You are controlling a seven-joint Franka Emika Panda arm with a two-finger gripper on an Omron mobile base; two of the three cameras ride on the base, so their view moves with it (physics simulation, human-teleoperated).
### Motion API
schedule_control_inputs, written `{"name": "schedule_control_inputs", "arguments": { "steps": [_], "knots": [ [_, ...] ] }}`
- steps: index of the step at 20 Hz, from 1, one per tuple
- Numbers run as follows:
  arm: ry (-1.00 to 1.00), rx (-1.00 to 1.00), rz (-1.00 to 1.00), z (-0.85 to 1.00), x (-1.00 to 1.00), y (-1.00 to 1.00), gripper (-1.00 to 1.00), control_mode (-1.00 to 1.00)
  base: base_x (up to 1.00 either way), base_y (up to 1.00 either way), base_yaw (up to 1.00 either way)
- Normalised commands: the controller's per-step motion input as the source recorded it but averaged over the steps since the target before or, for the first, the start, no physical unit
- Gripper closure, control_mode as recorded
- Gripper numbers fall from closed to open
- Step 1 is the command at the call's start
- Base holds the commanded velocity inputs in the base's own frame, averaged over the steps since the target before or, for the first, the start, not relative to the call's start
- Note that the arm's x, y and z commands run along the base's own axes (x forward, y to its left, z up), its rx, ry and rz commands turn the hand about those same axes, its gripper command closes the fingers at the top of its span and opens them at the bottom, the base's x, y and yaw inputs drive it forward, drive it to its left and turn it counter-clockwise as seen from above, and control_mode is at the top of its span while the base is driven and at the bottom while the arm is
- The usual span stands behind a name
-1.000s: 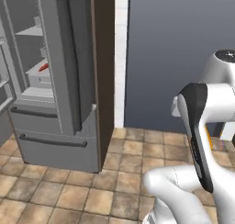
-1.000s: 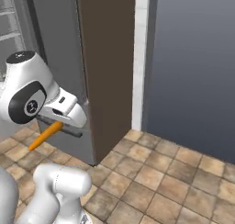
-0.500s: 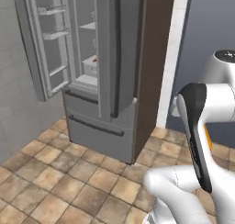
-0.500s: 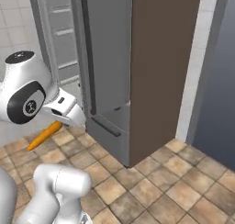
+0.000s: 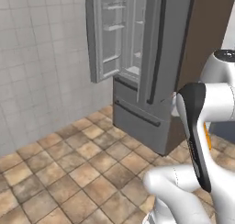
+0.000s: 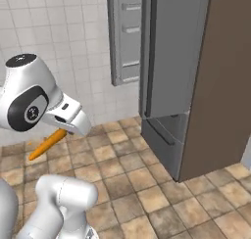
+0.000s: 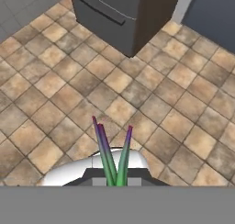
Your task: Place one carrot and one fish in each tupperware on the nearby counter, to pack two identical lunches.
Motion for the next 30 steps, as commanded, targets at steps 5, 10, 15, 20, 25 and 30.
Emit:
{"name": "schedule_control_inputs", "arguments": {
  "steps": [5, 10, 15, 20, 25, 30],
  "knots": [
    [0.00, 0.00, 0.00, 0.00, 0.00, 0.00, 1.00, 1.00, -0.87, 0.00, 0.55],
    [0.00, 0.00, 0.00, 0.00, 0.00, 0.00, 1.00, 1.00, -1.00, 0.01, 0.52],
    [0.00, 0.00, 0.00, 0.00, 0.00, 0.00, 1.00, 1.00, -1.00, 0.07, 0.48],
    [0.00, 0.00, 0.00, 0.00, 0.00, 0.00, 1.00, 1.00, -1.00, 0.09, 0.44],
    [0.00, 0.00, 0.00, 0.00, 0.00, 0.00, 1.00, 1.00, -0.97, 0.19, 0.38],
    [0.00, 0.00, 0.00, 0.00, 0.00, 0.00, 1.00, 1.00, -0.41, 0.44, 0.22]
  ]
}}
